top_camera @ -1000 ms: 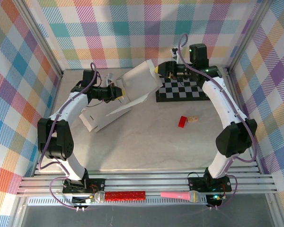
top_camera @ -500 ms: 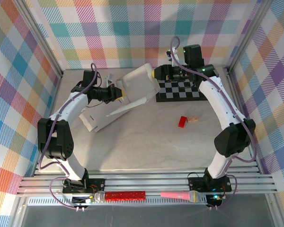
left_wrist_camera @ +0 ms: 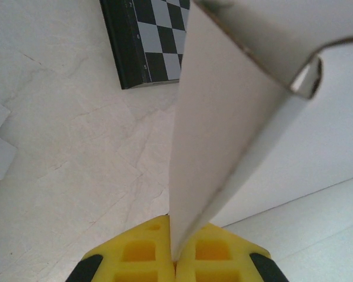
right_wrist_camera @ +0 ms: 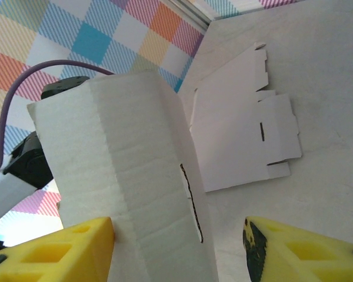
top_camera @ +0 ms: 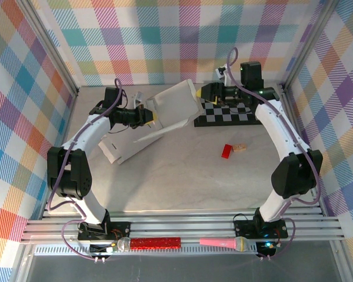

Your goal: Fold the paper box

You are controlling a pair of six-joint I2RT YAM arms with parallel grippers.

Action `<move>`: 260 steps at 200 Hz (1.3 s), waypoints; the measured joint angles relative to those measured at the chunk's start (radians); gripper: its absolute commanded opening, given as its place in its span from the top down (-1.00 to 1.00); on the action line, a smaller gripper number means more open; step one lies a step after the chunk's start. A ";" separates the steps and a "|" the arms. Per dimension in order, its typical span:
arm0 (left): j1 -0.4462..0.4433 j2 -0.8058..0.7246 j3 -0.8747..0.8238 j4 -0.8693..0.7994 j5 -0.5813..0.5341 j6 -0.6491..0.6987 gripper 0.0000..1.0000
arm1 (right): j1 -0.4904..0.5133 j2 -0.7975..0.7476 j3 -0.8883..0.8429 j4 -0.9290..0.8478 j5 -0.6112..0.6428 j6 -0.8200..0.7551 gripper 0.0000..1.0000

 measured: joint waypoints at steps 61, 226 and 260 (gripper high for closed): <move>0.000 0.000 0.002 0.000 0.011 0.000 1.00 | -0.023 -0.026 -0.014 0.074 -0.053 0.058 -0.18; -0.016 0.006 0.013 0.000 0.016 0.000 1.00 | -0.020 0.013 0.047 0.013 -0.050 0.008 -0.16; -0.016 0.009 0.013 0.001 0.016 -0.004 1.00 | -0.021 0.015 0.046 0.046 -0.076 0.040 -0.22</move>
